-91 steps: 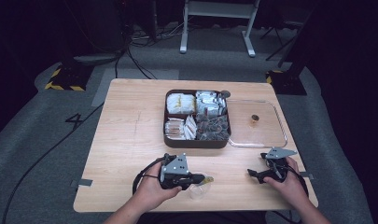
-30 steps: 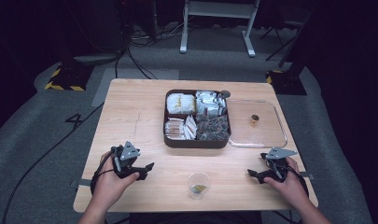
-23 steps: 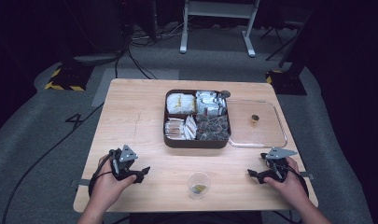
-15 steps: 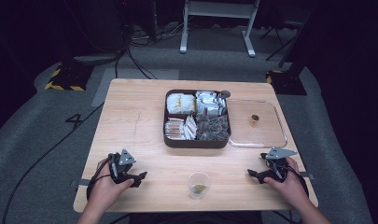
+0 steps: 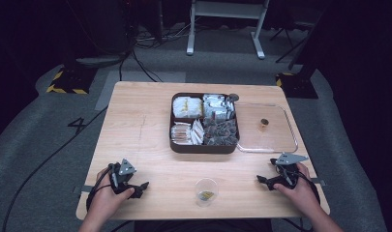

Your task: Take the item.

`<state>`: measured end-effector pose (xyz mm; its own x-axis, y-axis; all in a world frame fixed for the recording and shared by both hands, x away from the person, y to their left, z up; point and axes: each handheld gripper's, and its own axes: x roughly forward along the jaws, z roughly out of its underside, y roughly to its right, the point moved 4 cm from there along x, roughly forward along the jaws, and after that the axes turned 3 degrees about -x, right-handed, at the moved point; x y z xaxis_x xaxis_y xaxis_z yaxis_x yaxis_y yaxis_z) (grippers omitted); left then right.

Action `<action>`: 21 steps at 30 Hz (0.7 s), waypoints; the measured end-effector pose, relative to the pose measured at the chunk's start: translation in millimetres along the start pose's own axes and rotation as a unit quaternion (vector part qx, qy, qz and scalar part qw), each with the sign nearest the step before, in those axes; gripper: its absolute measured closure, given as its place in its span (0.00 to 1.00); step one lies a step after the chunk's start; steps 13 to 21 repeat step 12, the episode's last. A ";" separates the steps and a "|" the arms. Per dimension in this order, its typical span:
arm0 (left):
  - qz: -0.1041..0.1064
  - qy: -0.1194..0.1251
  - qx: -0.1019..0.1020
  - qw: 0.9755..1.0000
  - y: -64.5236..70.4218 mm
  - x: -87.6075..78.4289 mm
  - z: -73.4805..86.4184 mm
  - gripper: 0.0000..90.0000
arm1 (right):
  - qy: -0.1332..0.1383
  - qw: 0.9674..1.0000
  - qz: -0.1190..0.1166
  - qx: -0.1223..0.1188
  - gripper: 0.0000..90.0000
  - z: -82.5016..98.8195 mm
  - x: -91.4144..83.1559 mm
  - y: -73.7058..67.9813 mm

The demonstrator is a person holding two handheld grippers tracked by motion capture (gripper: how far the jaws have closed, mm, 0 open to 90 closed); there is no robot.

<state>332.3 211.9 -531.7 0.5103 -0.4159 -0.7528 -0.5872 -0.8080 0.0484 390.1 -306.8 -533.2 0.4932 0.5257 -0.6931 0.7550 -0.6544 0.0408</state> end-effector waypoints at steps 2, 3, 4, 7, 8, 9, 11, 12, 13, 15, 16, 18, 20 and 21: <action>0.002 0.013 0.001 1.000 -1.5 2.3 1.4 0.09 | 0.000 1.000 0.000 0.000 0.05 0.0 0.0 0.0; 0.000 0.013 -0.001 1.000 -1.6 2.1 1.6 0.09 | 0.000 1.000 0.000 0.000 0.05 0.0 0.0 0.0; -0.001 0.013 -0.001 1.000 -1.6 2.0 1.7 0.09 | 0.000 1.000 0.000 0.000 0.05 0.0 0.0 0.0; -0.002 0.013 -0.002 1.000 -1.5 2.1 1.7 0.09 | 0.000 1.000 0.000 0.000 0.05 0.0 0.0 0.0; -0.003 0.014 -0.002 1.000 -1.5 2.3 1.6 0.08 | 0.000 1.000 0.000 -0.001 0.05 0.0 0.0 0.0; -0.004 0.014 -0.003 1.000 -1.3 2.3 1.7 0.08 | 0.000 1.000 0.000 0.000 0.05 0.0 0.0 0.0; -0.008 0.013 -0.006 1.000 -1.1 2.1 1.8 0.08 | 0.000 1.000 0.000 -0.001 0.05 0.0 0.0 0.0; -0.011 0.013 -0.011 1.000 -0.5 2.0 2.1 0.08 | 0.000 1.000 0.001 -0.001 0.05 0.0 0.0 0.1; -0.011 0.013 -0.011 1.000 -0.5 2.0 2.1 0.08 | 0.000 1.000 0.001 -0.001 0.05 0.0 0.0 0.1; -0.011 0.013 -0.011 1.000 -0.5 2.0 2.1 0.08 | 0.000 1.000 0.001 -0.001 0.05 0.0 0.0 0.1; -0.011 0.013 -0.011 1.000 -0.5 2.0 2.1 0.08 | 0.000 1.000 0.001 -0.001 0.05 0.0 0.0 0.1; -0.011 0.013 -0.011 1.000 -0.5 2.0 2.1 0.08 | 0.000 1.000 0.001 -0.001 0.05 0.0 0.0 0.1; -0.011 0.013 -0.011 1.000 -0.5 2.0 2.1 0.08 | 0.000 1.000 0.001 -0.001 0.05 0.0 0.0 0.1; -0.011 0.013 -0.011 1.000 -0.5 2.0 2.1 0.08 | 0.000 1.000 0.001 -0.001 0.05 0.0 0.0 0.1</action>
